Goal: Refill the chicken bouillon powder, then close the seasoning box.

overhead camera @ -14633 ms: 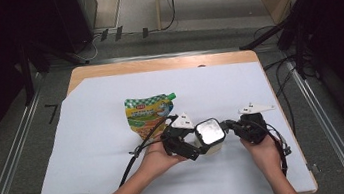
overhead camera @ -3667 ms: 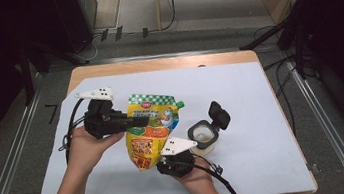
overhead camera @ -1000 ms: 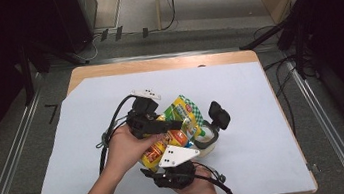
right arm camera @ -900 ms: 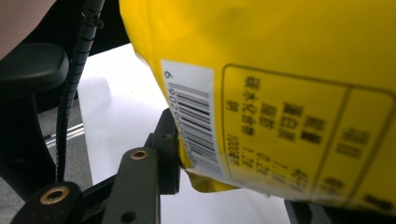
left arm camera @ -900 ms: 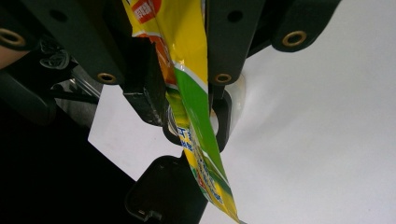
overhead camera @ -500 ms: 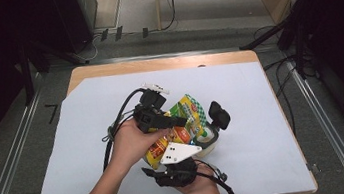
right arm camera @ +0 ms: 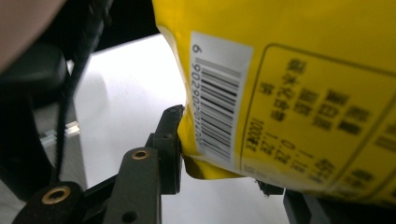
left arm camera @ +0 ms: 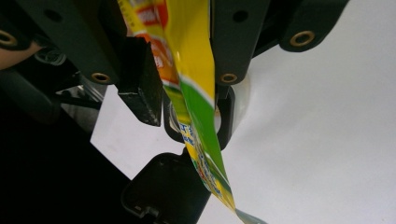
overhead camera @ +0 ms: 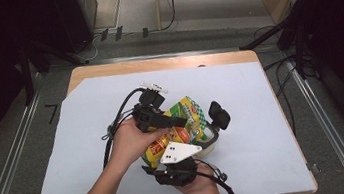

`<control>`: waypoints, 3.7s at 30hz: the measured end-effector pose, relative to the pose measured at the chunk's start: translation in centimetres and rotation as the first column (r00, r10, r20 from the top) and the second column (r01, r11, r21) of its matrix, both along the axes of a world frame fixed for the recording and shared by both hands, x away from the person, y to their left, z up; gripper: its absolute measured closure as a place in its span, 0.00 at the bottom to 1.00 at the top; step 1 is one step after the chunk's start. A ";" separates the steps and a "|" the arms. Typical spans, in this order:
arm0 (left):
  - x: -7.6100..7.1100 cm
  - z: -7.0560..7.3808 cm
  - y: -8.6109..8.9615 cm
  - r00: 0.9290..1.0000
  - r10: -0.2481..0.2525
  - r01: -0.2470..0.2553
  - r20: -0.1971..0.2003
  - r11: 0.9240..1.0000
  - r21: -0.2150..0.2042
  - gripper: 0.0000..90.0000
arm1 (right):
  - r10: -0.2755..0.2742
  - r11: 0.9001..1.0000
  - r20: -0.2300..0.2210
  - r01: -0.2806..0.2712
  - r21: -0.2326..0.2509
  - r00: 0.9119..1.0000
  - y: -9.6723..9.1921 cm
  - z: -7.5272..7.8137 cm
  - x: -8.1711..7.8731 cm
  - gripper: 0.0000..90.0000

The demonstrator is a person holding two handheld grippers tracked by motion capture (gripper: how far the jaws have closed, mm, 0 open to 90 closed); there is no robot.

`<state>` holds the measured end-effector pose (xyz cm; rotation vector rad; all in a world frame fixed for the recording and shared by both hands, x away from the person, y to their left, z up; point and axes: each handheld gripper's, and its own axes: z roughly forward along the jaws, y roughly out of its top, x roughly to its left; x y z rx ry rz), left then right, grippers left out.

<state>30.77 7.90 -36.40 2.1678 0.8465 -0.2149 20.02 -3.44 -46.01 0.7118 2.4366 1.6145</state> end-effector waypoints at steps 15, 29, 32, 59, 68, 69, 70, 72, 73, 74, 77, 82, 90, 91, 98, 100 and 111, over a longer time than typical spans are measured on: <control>-0.4 0.5 -0.6 0.999 0.006 -0.009 0.054 0.998 0.059 0.89 | -0.007 1.000 -0.023 0.007 0.018 1.000 -0.3 0.1 0.4 0.66; -0.6 0.7 -1.0 0.996 0.000 -0.003 0.086 0.999 0.037 0.89 | -0.010 0.998 0.038 0.012 -0.056 0.999 -0.1 0.3 0.1 0.68; -0.5 0.7 -1.0 0.997 -0.007 0.006 0.073 1.000 0.019 0.83 | -0.013 0.999 0.023 0.014 -0.038 1.000 -0.2 0.3 0.1 0.69; -1.0 2.0 -1.2 0.994 0.037 -0.047 0.103 0.994 0.099 0.87 | 0.002 0.999 -0.017 -0.001 0.052 1.000 -0.4 0.9 0.4 0.67; -1.2 1.9 -1.5 0.991 0.044 -0.057 0.127 0.993 0.103 0.89 | -0.004 1.000 -0.011 0.004 0.004 1.000 -0.1 0.8 0.4 0.70; -1.1 1.9 -1.5 0.992 0.044 -0.057 0.122 0.993 0.103 0.89 | -0.004 1.000 -0.012 0.005 0.005 1.000 -0.2 0.8 0.4 0.70; -1.0 1.8 -1.5 0.993 0.046 -0.057 0.110 0.994 0.097 0.89 | -0.005 1.000 -0.013 0.005 0.008 1.000 -0.2 0.9 0.4 0.70; -0.9 1.8 -1.4 0.995 0.045 -0.053 0.089 0.994 0.092 0.87 | -0.003 1.000 -0.011 0.004 0.010 1.000 -0.2 0.9 0.4 0.70; -0.8 1.8 -1.4 0.996 0.044 -0.051 0.082 0.995 0.091 0.86 | -0.001 1.000 -0.014 0.001 0.013 1.000 -0.2 1.0 0.4 0.70; -0.7 1.7 -1.3 0.996 0.046 -0.053 0.076 0.995 0.090 0.86 | -0.001 1.000 -0.015 0.001 0.014 1.000 -0.2 1.0 0.4 0.70; -0.4 1.7 -1.3 0.997 0.044 -0.050 0.061 0.995 0.091 0.86 | -0.004 1.000 -0.025 0.004 0.015 1.000 -0.2 1.1 0.5 0.70; 0.1 1.8 -1.4 0.998 0.042 -0.046 0.045 0.995 0.093 0.86 | -0.007 1.000 -0.027 0.007 0.018 1.000 -0.2 1.2 0.7 0.70; 0.8 1.8 -1.6 0.999 0.041 -0.044 0.027 0.994 0.101 0.86 | -0.013 1.000 -0.038 0.014 0.019 0.999 -0.2 1.3 1.2 0.70; 0.9 1.8 -1.7 0.999 0.044 -0.046 0.022 0.994 0.100 0.86 | -0.011 1.000 -0.042 0.012 0.018 0.999 -0.2 1.4 1.2 0.69; 1.6 2.1 -1.7 0.999 0.047 -0.046 -0.007 0.994 0.096 0.86 | -0.008 1.000 -0.038 0.009 0.019 0.999 -0.3 1.9 1.5 0.68; 1.7 2.1 -1.8 0.999 0.047 -0.045 -0.011 0.994 0.096 0.86 | -0.006 1.000 -0.027 0.007 0.009 1.000 -0.2 1.8 1.5 0.66; 1.5 1.9 -1.7 0.999 0.037 -0.035 -0.014 0.995 0.099 0.86 | -0.013 1.000 -0.007 0.013 -0.003 1.000 -0.1 1.6 1.2 0.70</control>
